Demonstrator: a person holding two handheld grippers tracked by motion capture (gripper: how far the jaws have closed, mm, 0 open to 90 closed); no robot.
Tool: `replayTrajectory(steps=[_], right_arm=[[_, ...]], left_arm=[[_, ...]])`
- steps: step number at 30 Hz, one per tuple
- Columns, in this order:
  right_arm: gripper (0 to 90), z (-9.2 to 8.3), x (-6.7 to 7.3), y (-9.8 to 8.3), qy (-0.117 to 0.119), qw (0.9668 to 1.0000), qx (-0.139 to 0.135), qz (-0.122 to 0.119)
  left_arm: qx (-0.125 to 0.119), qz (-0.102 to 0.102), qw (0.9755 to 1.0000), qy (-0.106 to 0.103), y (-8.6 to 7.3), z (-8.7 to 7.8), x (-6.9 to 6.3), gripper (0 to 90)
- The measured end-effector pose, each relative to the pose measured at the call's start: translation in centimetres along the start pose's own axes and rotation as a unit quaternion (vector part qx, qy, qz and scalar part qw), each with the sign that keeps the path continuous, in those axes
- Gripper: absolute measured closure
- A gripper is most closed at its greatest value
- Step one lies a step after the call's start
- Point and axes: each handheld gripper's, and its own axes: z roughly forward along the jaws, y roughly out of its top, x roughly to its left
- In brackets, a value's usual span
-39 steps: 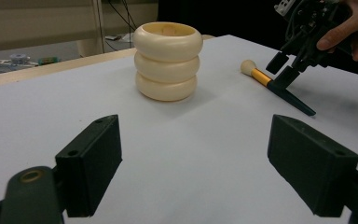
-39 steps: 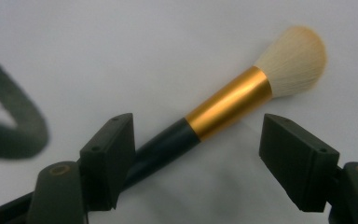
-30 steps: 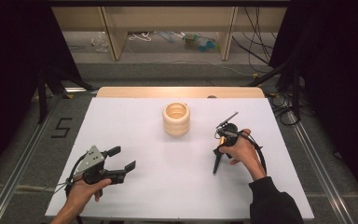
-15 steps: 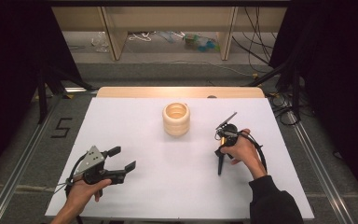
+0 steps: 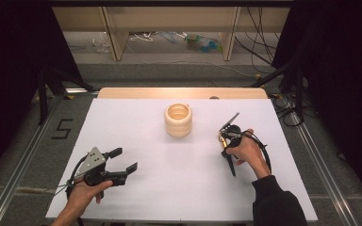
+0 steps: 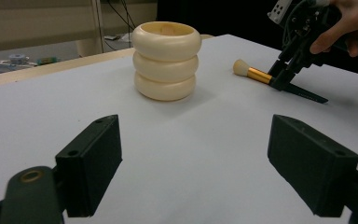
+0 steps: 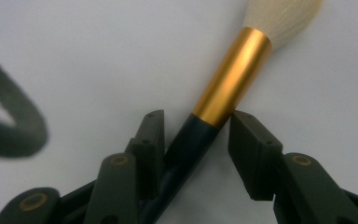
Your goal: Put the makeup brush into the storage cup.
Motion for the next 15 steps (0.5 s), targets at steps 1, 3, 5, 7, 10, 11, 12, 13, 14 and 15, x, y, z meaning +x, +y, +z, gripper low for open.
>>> replayTrajectory(steps=[1, 3, 5, 7, 10, 11, 12, 13, 14, 15], right_arm=[[59.2, -0.07, -0.03, 0.05, -0.003, 1.0000, 0.006, -0.001], [59.7, -0.04, -0.01, 0.05, -0.004, 1.0000, 0.007, 0.001], [61.6, 0.05, -0.15, 0.13, -0.001, 1.0000, 0.005, -0.003], [63.6, -0.01, -0.18, 0.18, 0.000, 1.0000, 0.008, -0.004], [64.6, -0.02, -0.26, 0.27, 0.001, 0.9999, 0.014, -0.010], [65.0, 0.02, -0.28, 0.33, 0.002, 0.9999, 0.014, -0.008], [65.7, 0.02, -0.26, 0.44, 0.002, 0.9998, 0.021, -0.005], [65.7, 0.02, -0.26, 0.44, 0.002, 0.9998, 0.021, -0.005], [66.3, 0.02, -0.26, 0.58, 0.002, 0.9997, 0.023, 0.001], [66.6, 0.00, -0.22, 0.56, 0.009, 0.9995, 0.030, 0.006]], left_arm=[[0.000, 0.000, 1.0000, 0.000, 0.00, 0.00, -0.01, 17.5], [0.000, 0.001, 1.0000, 0.000, 0.00, 0.00, -0.02, 17.5], [0.000, 0.000, 1.0000, 0.001, -0.01, 0.00, 0.00, 17.5], [0.000, 0.000, 1.0000, 0.001, -0.01, 0.00, 0.02, 17.6], [0.000, 0.000, 1.0000, 0.001, -0.01, 0.01, 0.01, 17.6], [0.000, 0.000, 1.0000, 0.001, -0.01, 0.02, 0.01, 17.6], [0.001, 0.002, 1.0000, 0.000, -0.02, 0.03, 0.02, 17.6], [0.001, 0.002, 1.0000, 0.000, -0.02, 0.03, 0.02, 17.6], [0.001, -0.005, 1.0000, 0.001, -0.06, 0.04, -0.05, 17.6], [0.001, -0.001, 1.0000, 0.002, -0.03, 0.01, 0.04, 17.6]])
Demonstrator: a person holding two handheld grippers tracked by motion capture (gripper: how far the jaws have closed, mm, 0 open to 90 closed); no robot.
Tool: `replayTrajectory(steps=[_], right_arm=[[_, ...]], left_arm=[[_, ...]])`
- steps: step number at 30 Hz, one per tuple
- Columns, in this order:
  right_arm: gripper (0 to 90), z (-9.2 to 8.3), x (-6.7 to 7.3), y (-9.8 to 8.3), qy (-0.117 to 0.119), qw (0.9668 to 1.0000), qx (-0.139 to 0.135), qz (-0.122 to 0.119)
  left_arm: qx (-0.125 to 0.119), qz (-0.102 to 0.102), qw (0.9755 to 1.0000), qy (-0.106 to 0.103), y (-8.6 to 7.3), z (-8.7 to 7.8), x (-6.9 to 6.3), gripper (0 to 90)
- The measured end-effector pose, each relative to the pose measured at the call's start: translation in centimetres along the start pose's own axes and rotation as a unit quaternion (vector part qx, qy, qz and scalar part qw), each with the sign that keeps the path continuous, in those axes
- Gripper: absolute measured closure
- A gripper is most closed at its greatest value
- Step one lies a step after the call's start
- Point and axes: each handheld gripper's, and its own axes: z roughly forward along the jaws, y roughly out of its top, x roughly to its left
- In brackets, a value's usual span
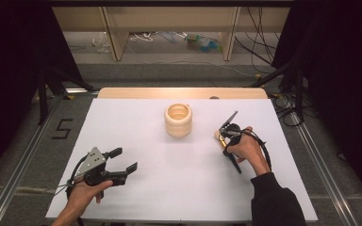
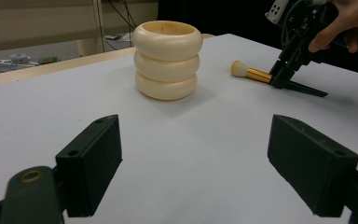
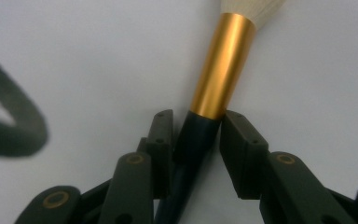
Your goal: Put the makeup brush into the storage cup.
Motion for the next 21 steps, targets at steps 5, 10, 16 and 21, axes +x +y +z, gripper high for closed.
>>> replayTrajectory(steps=[5, 10, 16, 21], right_arm=[[67.5, 0.10, -0.19, 0.12, -0.002, 1.0000, -0.005, -0.008], [68.5, 0.03, -0.16, 0.28, -0.003, 0.9999, 0.005, -0.011], [70.7, 0.11, -0.25, 0.48, -0.006, 0.9997, 0.004, -0.022], [72.2, 0.12, -0.26, 0.55, -0.008, 0.9997, 0.004, -0.023]], left_arm=[[0.000, 0.000, 1.0000, 0.000, -0.01, 0.00, -0.01, 17.5], [0.000, 0.001, 1.0000, 0.000, 0.01, -0.02, -0.01, 17.6], [-0.001, 0.001, 1.0000, 0.000, 0.01, 0.01, 0.00, 17.6], [0.000, 0.000, 1.0000, 0.000, 0.00, 0.00, -0.01, 17.6]])
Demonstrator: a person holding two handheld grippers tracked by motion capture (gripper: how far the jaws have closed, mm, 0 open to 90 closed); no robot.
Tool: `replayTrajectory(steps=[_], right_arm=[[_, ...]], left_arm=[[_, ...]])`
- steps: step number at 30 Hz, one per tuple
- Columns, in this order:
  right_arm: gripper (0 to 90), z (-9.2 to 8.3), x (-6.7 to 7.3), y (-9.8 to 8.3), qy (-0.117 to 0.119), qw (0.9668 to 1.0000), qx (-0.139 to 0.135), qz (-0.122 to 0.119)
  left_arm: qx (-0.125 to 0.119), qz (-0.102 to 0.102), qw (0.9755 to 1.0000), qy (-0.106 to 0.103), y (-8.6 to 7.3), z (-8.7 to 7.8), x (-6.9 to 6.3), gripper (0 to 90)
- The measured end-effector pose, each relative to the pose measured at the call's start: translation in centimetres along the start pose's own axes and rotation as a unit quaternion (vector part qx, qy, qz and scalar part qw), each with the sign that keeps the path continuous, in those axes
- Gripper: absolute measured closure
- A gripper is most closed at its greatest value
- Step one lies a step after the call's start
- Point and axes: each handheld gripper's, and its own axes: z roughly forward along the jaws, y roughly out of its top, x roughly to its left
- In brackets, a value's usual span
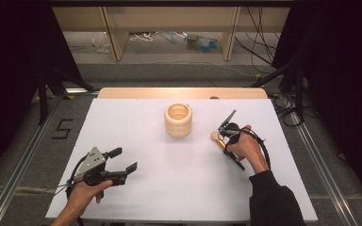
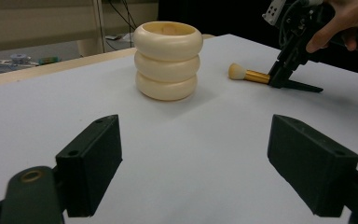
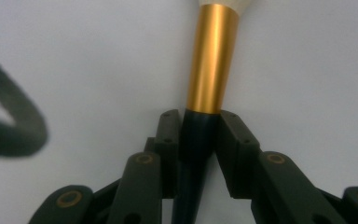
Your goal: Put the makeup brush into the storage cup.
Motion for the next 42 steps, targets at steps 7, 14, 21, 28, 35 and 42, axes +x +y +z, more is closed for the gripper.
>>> replayTrajectory(steps=[7, 14, 21, 28, 35, 42], right_arm=[[74.1, 0.0, 0.2, 0.1, -0.002, 1.0000, 0.007, 0.006], [74.4, 0.0, 0.3, 0.2, -0.007, 0.9999, 0.008, -0.011], [74.5, -0.1, 0.3, 0.2, -0.009, 0.9998, 0.005, -0.017], [74.5, -1.2, -0.1, 0.1, -0.013, 0.9995, -0.024, -0.014], [74.5, -3.9, -0.9, -0.1, -0.018, 0.9951, -0.097, -0.006], [74.5, -5.3, -1.0, -0.1, -0.021, 0.9858, -0.167, -0.003]], left_arm=[[-0.001, -0.002, 1.0000, 0.000, 0.0, 0.0, 0.0, 17.7], [0.000, -0.005, 1.0000, 0.001, 0.0, 0.0, -0.1, 17.6], [0.000, 0.000, 1.0000, 0.000, 0.0, 0.0, 0.0, 17.6], [-0.001, -0.002, 1.0000, 0.000, 0.0, 0.1, 0.0, 17.6], [-0.001, -0.001, 1.0000, 0.001, 0.0, 0.1, 0.0, 17.7], [-0.001, -0.003, 1.0000, 0.001, 0.0, 0.1, 0.0, 17.7]])
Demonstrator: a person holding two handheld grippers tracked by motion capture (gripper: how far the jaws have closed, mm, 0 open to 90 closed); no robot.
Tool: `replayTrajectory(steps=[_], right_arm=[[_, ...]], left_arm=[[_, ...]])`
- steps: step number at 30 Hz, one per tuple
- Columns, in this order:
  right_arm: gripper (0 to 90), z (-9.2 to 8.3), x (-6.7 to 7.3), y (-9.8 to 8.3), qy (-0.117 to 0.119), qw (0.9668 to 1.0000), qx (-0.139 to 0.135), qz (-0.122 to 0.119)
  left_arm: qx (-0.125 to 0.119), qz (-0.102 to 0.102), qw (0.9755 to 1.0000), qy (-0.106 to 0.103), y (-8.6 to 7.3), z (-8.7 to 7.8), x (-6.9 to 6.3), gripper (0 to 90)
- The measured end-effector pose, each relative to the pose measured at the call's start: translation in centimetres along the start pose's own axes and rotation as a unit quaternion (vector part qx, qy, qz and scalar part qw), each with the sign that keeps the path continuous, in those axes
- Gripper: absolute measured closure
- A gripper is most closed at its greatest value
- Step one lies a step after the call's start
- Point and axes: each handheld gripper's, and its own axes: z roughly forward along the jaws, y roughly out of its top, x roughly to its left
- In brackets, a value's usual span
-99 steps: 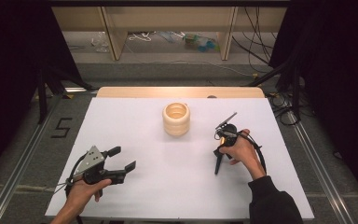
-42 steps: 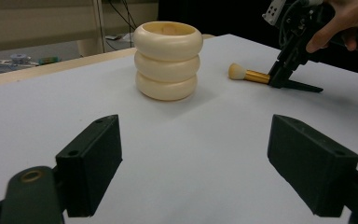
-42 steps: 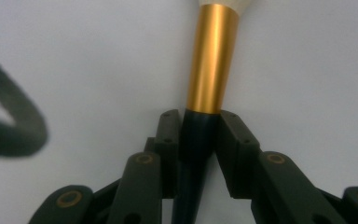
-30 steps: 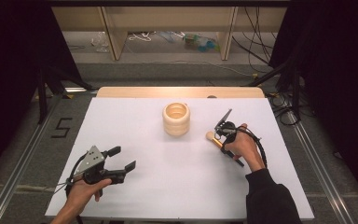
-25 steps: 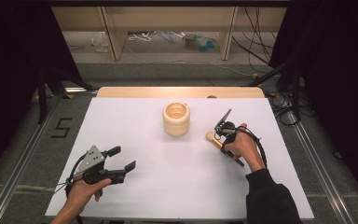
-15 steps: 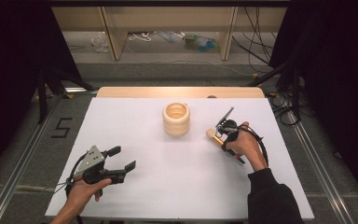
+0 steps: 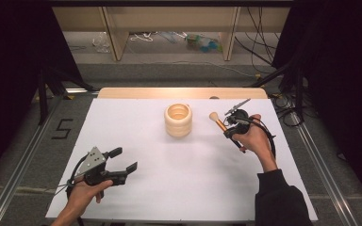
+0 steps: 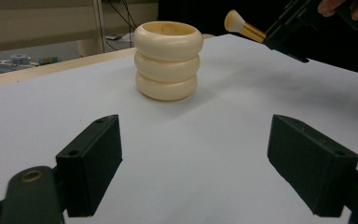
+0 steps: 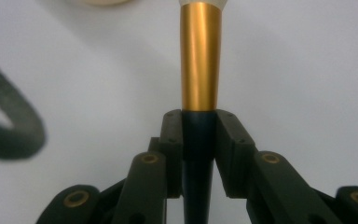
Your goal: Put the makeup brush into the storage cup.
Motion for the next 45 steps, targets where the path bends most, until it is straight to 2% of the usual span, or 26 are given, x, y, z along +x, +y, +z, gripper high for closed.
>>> replayTrajectory(steps=[6, 7, 9, 10, 11, 12, 14, 15, 16, 17, 18, 19, 20, 21, 23, 25, 26, 28, 34, 36, 37, 39, 41, 42, 44, 45], right_arm=[[74.6, -0.5, 0.0, 0.3, 0.000, 0.9990, -0.044, -0.001], [74.5, -0.6, 0.1, 0.3, 0.002, 0.9989, -0.046, 0.006], [74.6, -0.7, -0.1, 0.4, 0.004, 0.9976, -0.069, -0.004], [74.6, -0.7, -0.1, 0.4, 0.004, 0.9976, -0.069, -0.004], [74.6, -0.9, 0.1, 0.5, 0.006, 0.9969, -0.078, 0.008], [74.6, -0.9, 0.1, 0.5, 0.006, 0.9969, -0.078, 0.008], [74.6, -0.8, 0.1, 0.5, 0.001, 0.9948, -0.102, 0.004], [74.6, -1.0, 0.1, 0.6, 0.007, 0.9946, -0.103, 0.011], [74.6, -1.1, 0.0, 0.6, 0.006, 0.9921, -0.125, 0.011], [74.6, -1.1, 0.0, 0.6, 0.006, 0.9921, -0.125, 0.011], [74.6, -1.3, 0.0, 0.7, 0.019, 0.9923, -0.122, 0.012], [74.6, -1.3, -0.1, 0.6, 0.017, 0.9908, -0.134, 0.007], [74.5, -1.2, 0.0, 0.7, 0.018, 0.9884, -0.150, 0.013], [74.5, -1.4, -0.1, 0.8, 0.027, 0.9871, -0.158, 0.005], [74.6, -1.4, 0.0, 0.9, 0.028, 0.9865, -0.161, 0.013], [74.5, -1.3, 0.1, 1.0, 0.030, 0.9835, -0.178, 0.012], [74.5, -1.3, 0.3, 1.1, 0.032, 0.9804, -0.194, 0.016], [74.5, -1.3, 0.3, 1.2, 0.035, 0.9791, -0.200, 0.017], [74.6, -1.4, 0.8, 1.5, 0.047, 0.9699, -0.238, 0.024], [74.6, -1.4, 0.9, 1.7, 0.054, 0.9648, -0.256, 0.020], [74.6, -1.4, 0.9, 1.7, 0.054, 0.9648, -0.256, 0.020], [74.6, -1.3, 1.1, 1.8, 0.056, 0.9621, -0.266, 0.024], [74.6, -1.2, 1.1, 2.0, 0.058, 0.9578, -0.281, 0.021], [74.6, -1.2, 1.2, 2.0, 0.059, 0.9581, -0.279, 0.022], [74.6, -1.3, 1.3, 2.1, 0.064, 0.9567, -0.282, 0.028], [74.6, -1.2, 1.3, 2.2, 0.068, 0.9538, -0.290, 0.035]], left_arm=[[-0.001, 0.003, 1.0000, -0.001, 0.0, 0.0, 0.0, 17.7], [-0.001, 0.002, 1.0000, -0.001, 0.0, 0.0, 0.0, 17.7], [0.000, 0.003, 1.0000, 0.000, 0.0, 0.0, 0.0, 17.7], [0.000, 0.003, 1.0000, 0.000, 0.0, 0.0, 0.0, 17.7], [0.000, 0.003, 1.0000, -0.001, 0.0, 0.0, 0.0, 17.7], [-0.001, 0.002, 1.0000, -0.001, 0.0, 0.0, 0.0, 17.7], [0.000, 0.003, 1.0000, -0.001, 0.0, 0.0, 0.0, 17.7], [0.000, 0.004, 1.0000, -0.001, 0.0, 0.0, 0.0, 17.7], [0.000, 0.003, 1.0000, -0.001, 0.0, 0.0, 0.0, 17.6], [-0.001, 0.002, 1.0000, -0.001, 0.0, 0.0, 0.0, 17.6], [-0.001, 0.002, 1.0000, -0.001, 0.0, 0.0, 0.0, 17.7], [-0.001, -0.001, 1.0000, 0.000, 0.0, 0.0, 0.0, 17.7], [-0.001, 0.002, 1.0000, -0.002, 0.0, 0.0, 0.0, 17.7], [-0.001, 0.003, 1.0000, -0.003, 0.0, 0.1, 0.0, 17.7], [0.000, 0.003, 1.0000, -0.001, 0.0, 0.0, 0.0, 17.7], [0.000, 0.003, 1.0000, -0.001, 0.0, 0.0, 0.0, 17.7], [0.000, 0.003, 1.0000, -0.001, 0.0, 0.0, 0.0, 17.7], [-0.003, 0.003, 1.0000, -0.004, 0.0, 0.1, 0.1, 17.7], [0.002, 0.003, 1.0000, -0.002, 0.0, 0.1, 0.1, 17.7], [0.003, 0.005, 1.0000, -0.001, -0.1, 0.1, 0.1, 17.7], [0.003, 0.003, 1.0000, -0.001, -0.1, 0.1, 0.1, 17.7], [0.003, 0.005, 1.0000, -0.001, 0.0, 0.1, 0.1, 17.7], [0.003, 0.005, 1.0000, 0.000, -0.1, 0.1, 0.2, 17.7], [0.004, 0.002, 1.0000, 0.001, -0.1, 0.1, 0.2, 17.7], [0.003, 0.002, 1.0000, 0.002, -0.1, 0.1, 0.2, 17.7], [0.001, 0.002, 1.0000, 0.000, -0.1, 0.1, 0.2, 17.7]])
